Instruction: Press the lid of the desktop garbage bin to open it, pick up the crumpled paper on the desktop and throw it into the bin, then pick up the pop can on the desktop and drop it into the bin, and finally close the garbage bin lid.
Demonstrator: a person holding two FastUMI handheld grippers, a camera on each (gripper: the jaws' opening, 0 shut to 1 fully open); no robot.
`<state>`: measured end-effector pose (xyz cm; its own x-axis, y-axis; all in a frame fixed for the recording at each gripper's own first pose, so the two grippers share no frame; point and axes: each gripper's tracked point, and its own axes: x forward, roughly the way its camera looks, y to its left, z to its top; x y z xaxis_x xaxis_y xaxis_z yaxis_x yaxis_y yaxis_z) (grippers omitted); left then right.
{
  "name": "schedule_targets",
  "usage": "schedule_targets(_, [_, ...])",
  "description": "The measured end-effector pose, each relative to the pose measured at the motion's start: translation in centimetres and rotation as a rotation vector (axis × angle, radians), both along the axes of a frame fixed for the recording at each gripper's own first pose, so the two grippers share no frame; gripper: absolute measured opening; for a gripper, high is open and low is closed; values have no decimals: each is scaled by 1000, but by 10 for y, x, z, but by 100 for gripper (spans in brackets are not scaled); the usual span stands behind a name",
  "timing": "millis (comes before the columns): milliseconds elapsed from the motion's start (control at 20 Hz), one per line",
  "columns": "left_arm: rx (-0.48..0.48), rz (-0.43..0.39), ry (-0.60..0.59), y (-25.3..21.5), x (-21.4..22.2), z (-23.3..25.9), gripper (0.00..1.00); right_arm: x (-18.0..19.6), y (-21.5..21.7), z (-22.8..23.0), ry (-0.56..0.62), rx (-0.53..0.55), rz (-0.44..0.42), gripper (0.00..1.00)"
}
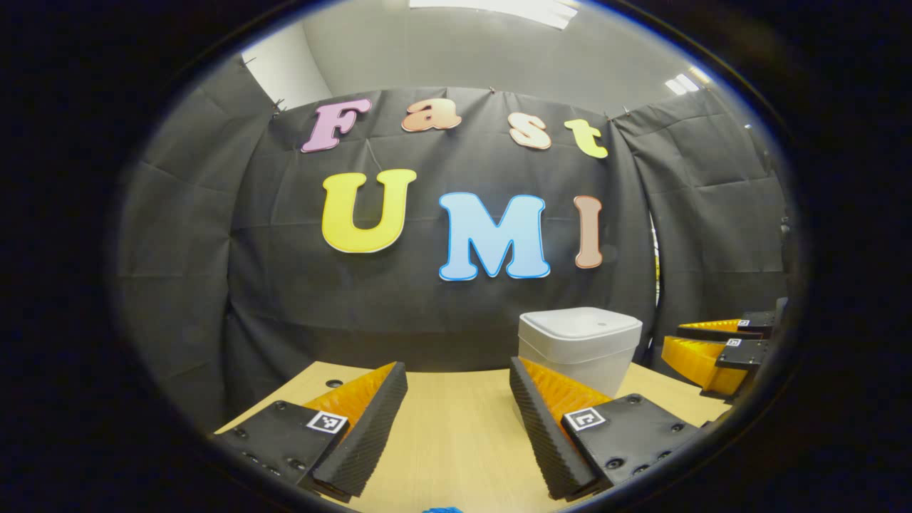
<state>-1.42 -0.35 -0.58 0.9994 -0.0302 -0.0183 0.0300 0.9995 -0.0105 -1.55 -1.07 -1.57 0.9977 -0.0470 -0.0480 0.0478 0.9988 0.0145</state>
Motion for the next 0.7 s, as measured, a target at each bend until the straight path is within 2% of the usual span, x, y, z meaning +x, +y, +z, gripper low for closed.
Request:
schedule_targets(50, [0, 2, 0, 0, 0, 1, 95, 0, -3, 1, -9, 13, -12, 12])
schedule_targets(100, [0, 7, -2, 1, -1, 2, 95, 2, -4, 2, -10, 25, -14, 4])
schedule_targets(150, [-2, 9, -2, 0, -2, 2, 95, 3, -4, 1, -13, 38, -6, 6])
schedule_targets(250, [-5, 11, 2, -1, -3, 1, 95, 7, -13, -4, 1, 78, -26, 0])
schedule_targets(400, [-2, 14, 3, -3, -4, 1, 95, 14, -22, -9, 21, 123, -23, 0])
schedule_targets(700, [11, 27, 2, -4, -10, 4, 95, 61, -36, -7, 18, 143, 12, 0])
